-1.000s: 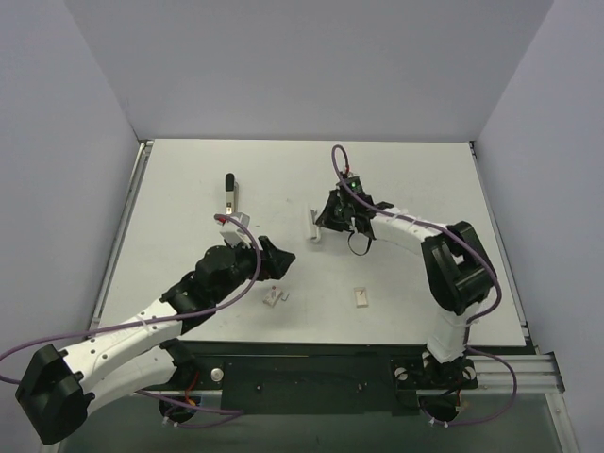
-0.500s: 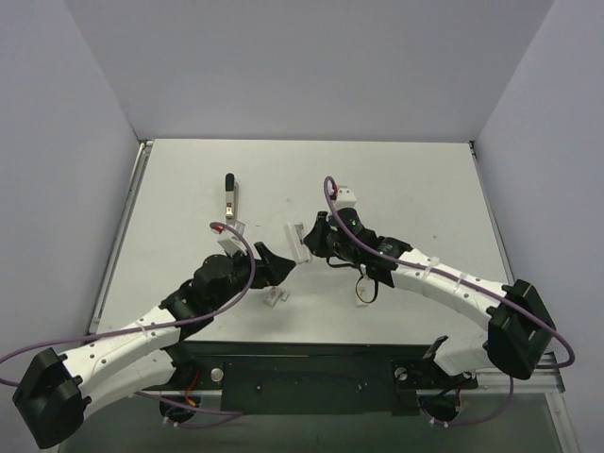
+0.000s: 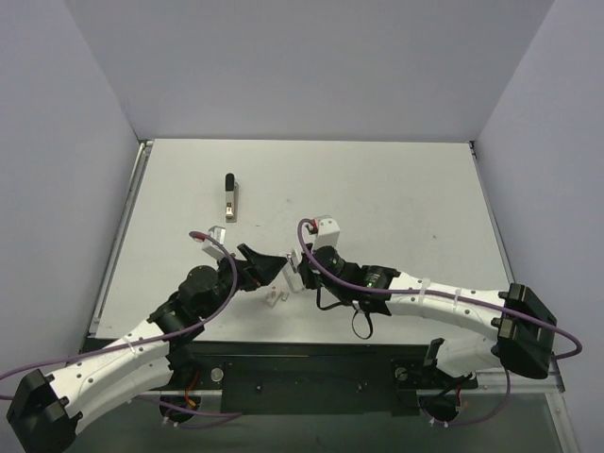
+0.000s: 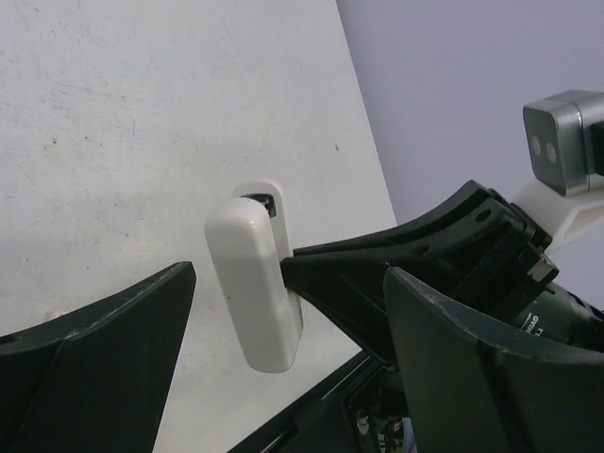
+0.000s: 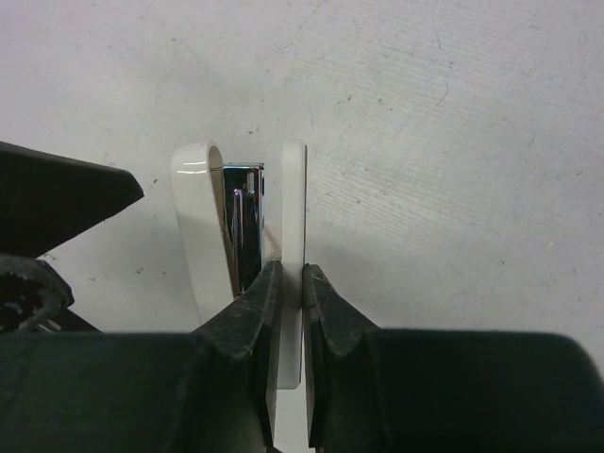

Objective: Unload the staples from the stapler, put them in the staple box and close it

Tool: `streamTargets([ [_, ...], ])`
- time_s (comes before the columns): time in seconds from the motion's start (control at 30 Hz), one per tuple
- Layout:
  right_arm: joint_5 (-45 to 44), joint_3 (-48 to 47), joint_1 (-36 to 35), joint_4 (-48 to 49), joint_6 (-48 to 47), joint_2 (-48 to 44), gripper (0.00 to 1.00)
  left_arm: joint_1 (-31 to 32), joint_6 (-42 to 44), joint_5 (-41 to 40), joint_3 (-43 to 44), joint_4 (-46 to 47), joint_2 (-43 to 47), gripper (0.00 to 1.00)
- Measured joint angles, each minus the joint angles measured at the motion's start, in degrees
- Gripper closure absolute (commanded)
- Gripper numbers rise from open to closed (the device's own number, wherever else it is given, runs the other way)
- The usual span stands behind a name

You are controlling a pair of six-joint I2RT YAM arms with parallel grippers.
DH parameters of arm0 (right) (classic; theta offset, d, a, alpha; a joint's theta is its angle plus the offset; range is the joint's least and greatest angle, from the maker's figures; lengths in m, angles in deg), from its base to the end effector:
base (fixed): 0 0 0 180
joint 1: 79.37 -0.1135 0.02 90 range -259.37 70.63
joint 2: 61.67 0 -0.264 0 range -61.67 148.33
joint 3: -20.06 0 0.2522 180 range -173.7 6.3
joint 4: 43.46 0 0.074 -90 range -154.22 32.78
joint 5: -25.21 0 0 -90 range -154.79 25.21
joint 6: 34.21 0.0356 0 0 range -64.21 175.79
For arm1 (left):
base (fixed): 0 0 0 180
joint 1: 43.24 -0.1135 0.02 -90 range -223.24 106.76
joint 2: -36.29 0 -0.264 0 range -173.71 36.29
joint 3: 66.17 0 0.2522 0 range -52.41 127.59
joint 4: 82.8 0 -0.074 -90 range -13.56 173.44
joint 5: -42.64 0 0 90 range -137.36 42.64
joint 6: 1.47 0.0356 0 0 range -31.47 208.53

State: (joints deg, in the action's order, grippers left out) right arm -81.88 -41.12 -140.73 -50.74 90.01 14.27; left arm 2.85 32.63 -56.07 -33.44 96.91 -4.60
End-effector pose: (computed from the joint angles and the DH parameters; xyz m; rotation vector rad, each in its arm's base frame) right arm 0.1529 0.2582 0.2648 -0.2746 2.0078 0.8030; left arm 0.1274 -0.1246 0.2345 -0.2812 1.8459 -1.1594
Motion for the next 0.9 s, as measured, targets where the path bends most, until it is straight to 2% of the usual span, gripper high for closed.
streamTargets([
  [0.23, -5.2, 0.1, -5.3, 1.2, 0.0, -0.6, 1.0, 0.0, -1.9, -1.5, -0.3, -0.8, 3.6, 0.08],
  [0.53, -10.4, 0.1, -9.7, 1.7, -1.0, -2.3, 1.0, 0.0, -2.4, -2.5, -0.3, -1.7, 3.9, 0.09],
  [0.9, -12.6, 0.0, -10.7, 3.3, -1.7, -2.3, 1.0, 0.1, -2.6, -2.6, -0.9, -1.2, 2.8, 0.25],
])
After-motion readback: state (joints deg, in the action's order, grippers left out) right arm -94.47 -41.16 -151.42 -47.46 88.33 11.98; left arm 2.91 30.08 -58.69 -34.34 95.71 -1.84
